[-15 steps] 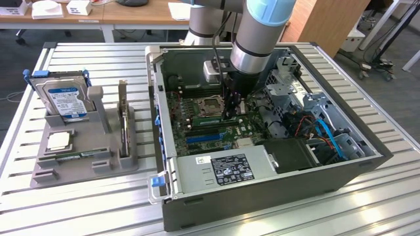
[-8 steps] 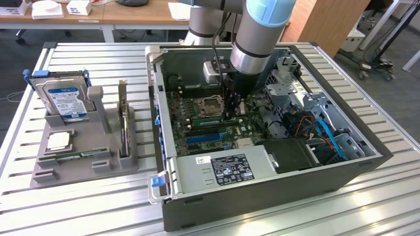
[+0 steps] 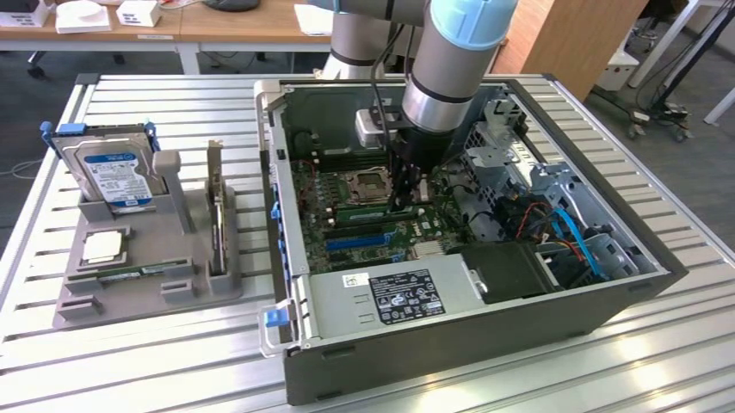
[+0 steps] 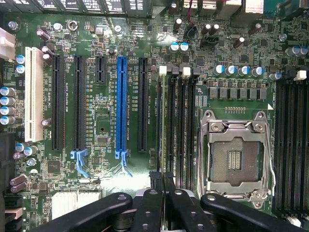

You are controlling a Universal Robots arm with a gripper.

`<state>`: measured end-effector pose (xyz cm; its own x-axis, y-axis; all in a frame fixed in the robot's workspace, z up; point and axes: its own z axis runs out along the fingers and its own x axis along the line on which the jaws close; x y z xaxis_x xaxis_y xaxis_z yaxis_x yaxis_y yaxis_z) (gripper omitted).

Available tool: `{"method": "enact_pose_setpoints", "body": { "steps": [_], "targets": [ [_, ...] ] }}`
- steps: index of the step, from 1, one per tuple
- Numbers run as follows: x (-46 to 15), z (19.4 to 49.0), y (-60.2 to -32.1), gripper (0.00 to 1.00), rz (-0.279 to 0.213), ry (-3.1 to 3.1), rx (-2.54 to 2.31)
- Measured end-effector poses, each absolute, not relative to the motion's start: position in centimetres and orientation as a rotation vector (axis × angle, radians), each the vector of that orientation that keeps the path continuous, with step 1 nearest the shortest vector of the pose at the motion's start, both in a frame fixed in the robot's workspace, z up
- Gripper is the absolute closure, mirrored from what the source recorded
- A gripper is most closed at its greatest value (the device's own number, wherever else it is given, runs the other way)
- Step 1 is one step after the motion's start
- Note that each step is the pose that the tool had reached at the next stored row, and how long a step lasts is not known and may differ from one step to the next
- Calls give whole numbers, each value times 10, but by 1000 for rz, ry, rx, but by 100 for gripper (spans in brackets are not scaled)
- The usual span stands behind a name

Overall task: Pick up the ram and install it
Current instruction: 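Insert the ram into the slot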

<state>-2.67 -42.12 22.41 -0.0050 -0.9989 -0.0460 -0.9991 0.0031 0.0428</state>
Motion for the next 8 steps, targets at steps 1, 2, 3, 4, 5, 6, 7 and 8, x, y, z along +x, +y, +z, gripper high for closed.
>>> {"method": "enact_pose_setpoints", "body": {
  "steps": [1, 2, 3, 4, 5, 6, 7, 8],
  "targets": [
    [-27, 224, -421, 89, 99, 2223, -2214],
    [-27, 224, -421, 89, 99, 2223, -2214],
    [-27, 224, -421, 89, 99, 2223, -2214],
    [-27, 224, -421, 89, 99, 2223, -2214],
    [-27, 224, -421, 87, 99, 2223, -2214],
    [-27, 224, -421, 87, 99, 2223, -2214],
    [-27, 224, -421, 81, 99, 2223, -2214],
    [-27, 224, -421, 81, 99, 2223, -2214]
  ]
}}
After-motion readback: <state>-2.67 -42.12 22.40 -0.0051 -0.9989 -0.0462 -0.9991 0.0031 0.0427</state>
